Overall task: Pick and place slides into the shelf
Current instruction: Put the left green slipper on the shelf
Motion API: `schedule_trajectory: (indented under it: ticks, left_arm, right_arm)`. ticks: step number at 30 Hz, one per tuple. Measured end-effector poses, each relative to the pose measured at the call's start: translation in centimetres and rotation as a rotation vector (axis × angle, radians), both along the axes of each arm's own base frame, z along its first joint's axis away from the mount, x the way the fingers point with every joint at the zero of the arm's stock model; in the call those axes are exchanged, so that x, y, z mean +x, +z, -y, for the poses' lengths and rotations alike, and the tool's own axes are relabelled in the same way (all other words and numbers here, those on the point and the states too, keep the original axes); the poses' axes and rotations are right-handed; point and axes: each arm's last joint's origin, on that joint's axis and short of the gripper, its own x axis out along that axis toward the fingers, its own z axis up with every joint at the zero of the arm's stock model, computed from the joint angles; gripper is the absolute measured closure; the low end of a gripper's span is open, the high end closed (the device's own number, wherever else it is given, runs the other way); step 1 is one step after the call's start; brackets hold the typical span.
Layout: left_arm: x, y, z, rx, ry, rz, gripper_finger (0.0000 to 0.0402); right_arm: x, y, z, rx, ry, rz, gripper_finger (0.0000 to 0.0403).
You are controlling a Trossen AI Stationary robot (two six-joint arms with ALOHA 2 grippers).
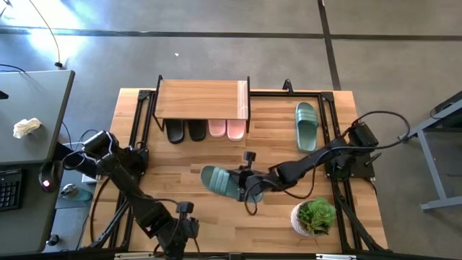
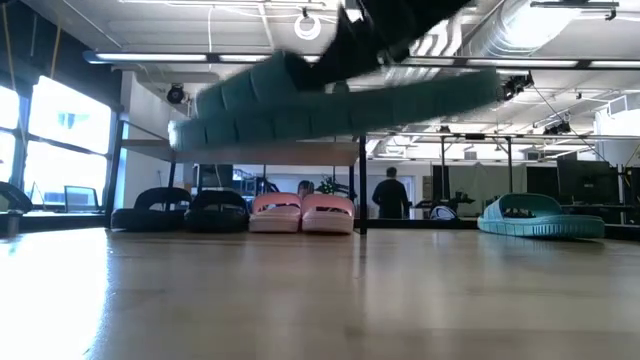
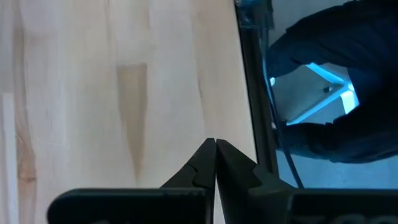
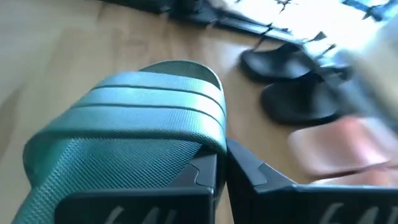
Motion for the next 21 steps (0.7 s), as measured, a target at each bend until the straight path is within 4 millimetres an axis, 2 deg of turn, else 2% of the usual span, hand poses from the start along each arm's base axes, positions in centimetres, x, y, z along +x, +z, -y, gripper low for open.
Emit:
schedule_trajectory:
  ticks: [5, 9, 11, 16, 18, 21]
  left_arm:
    - [-0.8, 0.0, 0.8, 0.025, -0.015, 0.026, 0.0401]
    - [-1.2, 0.0, 1.0, 0.047, -0.026, 0.017, 0.0401]
    - [-1.6, -0.1, 0.9, 0.075, -0.032, -0.006, 0.0401]
    - [-2.4, -0.1, -0.2, 0.219, -0.055, -0.047, 0.0401]
    - [-2.5, -0.1, -0.6, 0.277, -0.047, -0.036, 0.0401]
    - [-2.6, 0.0, -1.0, 0.376, -0.030, -0.002, 0.0401]
  right_arm:
    - [1.2, 6.3, -1.1, -0.158, -0.072, 0.021, 0.0402]
    - [2.1, 11.9, 0.0, -0.240, -0.161, 0.094, 0.0402]
    - [2.6, 14.8, 1.5, -0.263, -0.236, 0.146, 0.0402]
    - [2.8, 21.8, 7.0, -0.203, -0.376, 0.300, 0.0402]
    - [2.7, 23.4, 9.3, -0.186, -0.425, 0.346, 0.0403]
    - [2.6, 24.4, 12.5, -0.166, -0.518, 0.400, 0.0403]
